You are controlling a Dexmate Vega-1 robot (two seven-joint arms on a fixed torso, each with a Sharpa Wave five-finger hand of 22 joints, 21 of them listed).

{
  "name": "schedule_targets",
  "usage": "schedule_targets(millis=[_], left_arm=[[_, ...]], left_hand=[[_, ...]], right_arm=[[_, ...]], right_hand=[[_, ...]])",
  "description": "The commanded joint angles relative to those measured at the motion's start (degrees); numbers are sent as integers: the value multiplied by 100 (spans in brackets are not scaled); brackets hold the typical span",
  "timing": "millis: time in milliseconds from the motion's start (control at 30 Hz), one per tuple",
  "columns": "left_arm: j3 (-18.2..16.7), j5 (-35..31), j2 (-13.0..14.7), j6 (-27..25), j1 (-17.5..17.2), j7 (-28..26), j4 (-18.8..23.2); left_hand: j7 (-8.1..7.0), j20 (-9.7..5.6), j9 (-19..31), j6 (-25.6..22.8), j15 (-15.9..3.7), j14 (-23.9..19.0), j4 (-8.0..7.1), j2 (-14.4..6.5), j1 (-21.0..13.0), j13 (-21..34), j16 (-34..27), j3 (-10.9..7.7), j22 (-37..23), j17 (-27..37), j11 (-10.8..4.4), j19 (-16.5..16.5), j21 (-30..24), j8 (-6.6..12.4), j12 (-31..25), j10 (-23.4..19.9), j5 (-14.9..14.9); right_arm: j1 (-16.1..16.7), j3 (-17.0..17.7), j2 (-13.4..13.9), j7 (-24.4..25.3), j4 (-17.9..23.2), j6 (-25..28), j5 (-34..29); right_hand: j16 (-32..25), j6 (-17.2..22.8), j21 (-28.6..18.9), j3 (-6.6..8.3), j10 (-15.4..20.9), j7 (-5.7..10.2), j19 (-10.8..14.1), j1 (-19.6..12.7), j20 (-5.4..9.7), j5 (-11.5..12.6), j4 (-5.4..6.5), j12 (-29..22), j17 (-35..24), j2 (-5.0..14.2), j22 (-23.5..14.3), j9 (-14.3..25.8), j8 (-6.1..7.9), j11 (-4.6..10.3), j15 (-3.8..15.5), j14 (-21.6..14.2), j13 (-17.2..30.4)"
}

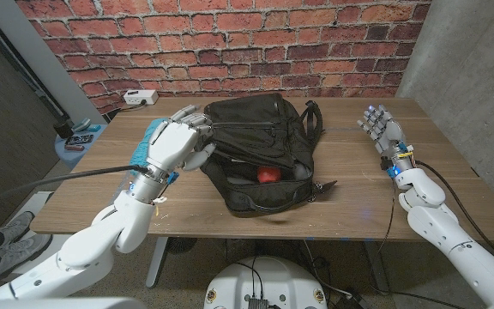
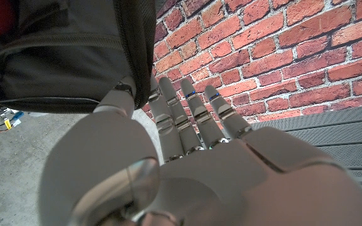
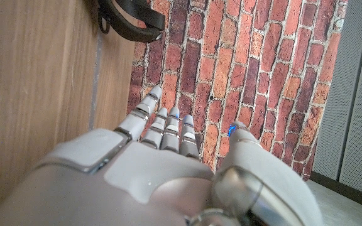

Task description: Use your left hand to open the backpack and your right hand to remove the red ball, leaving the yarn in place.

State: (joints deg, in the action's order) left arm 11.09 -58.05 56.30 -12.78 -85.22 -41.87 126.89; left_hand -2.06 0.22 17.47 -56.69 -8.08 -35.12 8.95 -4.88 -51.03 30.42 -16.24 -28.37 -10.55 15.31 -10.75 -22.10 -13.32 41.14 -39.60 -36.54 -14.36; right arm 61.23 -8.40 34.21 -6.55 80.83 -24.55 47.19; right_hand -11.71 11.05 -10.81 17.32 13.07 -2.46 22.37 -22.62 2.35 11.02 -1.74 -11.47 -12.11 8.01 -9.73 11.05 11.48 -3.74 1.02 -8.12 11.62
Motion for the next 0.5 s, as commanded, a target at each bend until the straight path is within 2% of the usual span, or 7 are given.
schedule_targets(millis=[33,500], left_arm=[[50,48,-120,109,248,96,-70],[43,200,-255,165,489,55,-182]], left_hand=[[28,-17,11,-21,-10,-74,23,-47,-17,37,38,-20,-24,13,-4,-27,1,35,-19,-95,25],[43,-22,36,-10,-10,-112,28,-53,-20,70,48,-32,-24,28,21,-32,3,84,-28,-120,21]], right_arm=[[82,-52,128,269,177,84,-239],[153,-122,303,540,437,180,-569]], right_hand=[[-16,54,-31,9,0,9,48,53,8,-16,-29,-28,-15,10,-11,21,13,-14,-12,-19,29],[-15,54,-32,13,2,1,51,65,6,-16,-37,-30,-15,5,-11,21,11,-14,-16,-18,29]])
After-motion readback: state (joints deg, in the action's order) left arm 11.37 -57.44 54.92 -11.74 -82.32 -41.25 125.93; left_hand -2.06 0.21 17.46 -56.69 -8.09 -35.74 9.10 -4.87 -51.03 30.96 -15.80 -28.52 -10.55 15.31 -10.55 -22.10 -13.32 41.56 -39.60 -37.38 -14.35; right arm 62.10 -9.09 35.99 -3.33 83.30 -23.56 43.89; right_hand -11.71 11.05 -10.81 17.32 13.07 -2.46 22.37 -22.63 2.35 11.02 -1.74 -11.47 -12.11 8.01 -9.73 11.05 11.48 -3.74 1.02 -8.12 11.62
